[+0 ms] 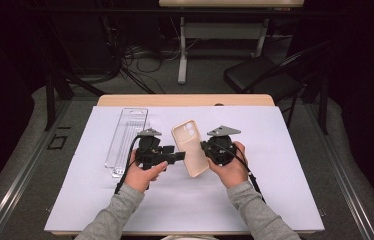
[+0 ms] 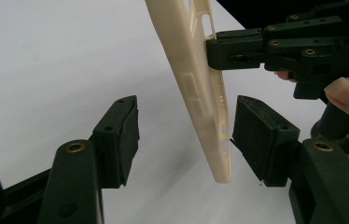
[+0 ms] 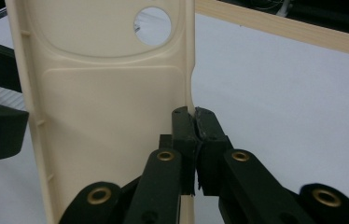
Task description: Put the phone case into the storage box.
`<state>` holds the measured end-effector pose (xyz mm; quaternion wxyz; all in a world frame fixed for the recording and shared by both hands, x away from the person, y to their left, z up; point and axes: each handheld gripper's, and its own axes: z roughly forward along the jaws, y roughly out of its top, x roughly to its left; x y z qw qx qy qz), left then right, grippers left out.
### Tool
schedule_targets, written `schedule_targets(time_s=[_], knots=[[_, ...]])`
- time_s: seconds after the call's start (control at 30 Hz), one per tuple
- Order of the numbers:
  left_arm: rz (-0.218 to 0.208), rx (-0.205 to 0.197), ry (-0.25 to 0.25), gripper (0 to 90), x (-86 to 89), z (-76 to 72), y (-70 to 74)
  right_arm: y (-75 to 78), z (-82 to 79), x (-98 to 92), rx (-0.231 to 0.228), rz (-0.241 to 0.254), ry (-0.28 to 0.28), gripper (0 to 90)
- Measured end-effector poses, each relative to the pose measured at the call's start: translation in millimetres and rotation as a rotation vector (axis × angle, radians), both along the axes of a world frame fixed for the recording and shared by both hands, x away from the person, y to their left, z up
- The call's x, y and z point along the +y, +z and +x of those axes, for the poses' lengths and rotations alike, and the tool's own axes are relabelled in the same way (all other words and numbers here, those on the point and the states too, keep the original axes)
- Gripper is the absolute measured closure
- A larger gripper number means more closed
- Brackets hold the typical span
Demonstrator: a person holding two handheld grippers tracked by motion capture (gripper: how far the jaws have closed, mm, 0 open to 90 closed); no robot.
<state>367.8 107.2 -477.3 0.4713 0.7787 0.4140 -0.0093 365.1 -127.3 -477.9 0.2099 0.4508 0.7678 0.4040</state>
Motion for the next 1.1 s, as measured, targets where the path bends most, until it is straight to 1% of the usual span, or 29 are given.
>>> schedule_targets(time_s=[0.1, 0.3, 0.37, 0.4, 0.47, 0.5, 0.53, 0.63, 0.67, 0.73, 0.8, 0.87, 0.97, 1.1], knots=[[0.010, -0.004, 0.007, 41.3, -0.3, 0.1, -0.8, 0.1, -0.8, 0.6, -0.003, 0.001, 0.003, 88.1], [0.013, -0.002, 0.017, 42.9, 0.4, 0.6, -1.2, 1.0, -2.4, 1.1, -0.009, 0.003, 0.003, 88.0], [0.000, 0.010, 0.019, 42.9, 0.7, 0.5, -1.7, 1.0, -2.5, 1.3, -0.009, 0.002, 0.004, 88.1], [-0.009, 0.022, 0.026, 42.8, 0.7, 0.1, -2.1, 0.6, -2.6, 1.8, -0.008, 0.004, 0.005, 88.0], [-0.035, 0.053, 0.024, 42.8, 1.2, 0.4, -3.1, 0.2, -2.5, 2.2, -0.009, 0.004, 0.008, 88.0], [-0.033, 0.061, 0.033, 42.8, 1.6, 0.2, -3.5, 0.0, -2.7, 2.5, -0.007, 0.004, 0.009, 88.0], [-0.031, 0.056, 0.041, 42.8, 1.8, 0.0, -3.9, -0.2, -2.8, 2.8, -0.007, 0.003, 0.009, 88.0], [-0.044, 0.074, 0.049, 43.2, 3.1, 0.3, -3.8, -0.2, -3.1, 3.2, -0.006, 0.003, 0.011, 88.0], [-0.056, 0.085, 0.060, 43.2, 3.4, -0.1, -3.7, -0.2, -3.1, 3.2, -0.006, 0.003, 0.011, 88.0], [-0.077, 0.107, 0.065, 44.7, 4.3, -0.3, -3.7, 0.0, -3.3, 3.2, -0.009, 0.003, 0.012, 88.0], [-0.089, 0.133, 0.069, 45.2, 4.7, -0.4, -3.5, 0.2, -3.4, 3.0, -0.011, 0.008, 0.015, 88.0], [-0.091, 0.134, 0.077, 45.3, 4.8, -0.4, -4.0, 0.4, -3.7, 3.1, -0.010, 0.013, 0.015, 88.0], [-0.099, 0.146, 0.077, 45.9, 4.7, 0.0, -5.1, 0.5, -3.9, 3.1, -0.010, 0.012, 0.015, 88.0], [-0.108, 0.152, 0.081, 46.9, 4.8, 0.2, -5.8, 0.6, -4.3, 3.8, -0.012, 0.013, 0.017, 88.0]])
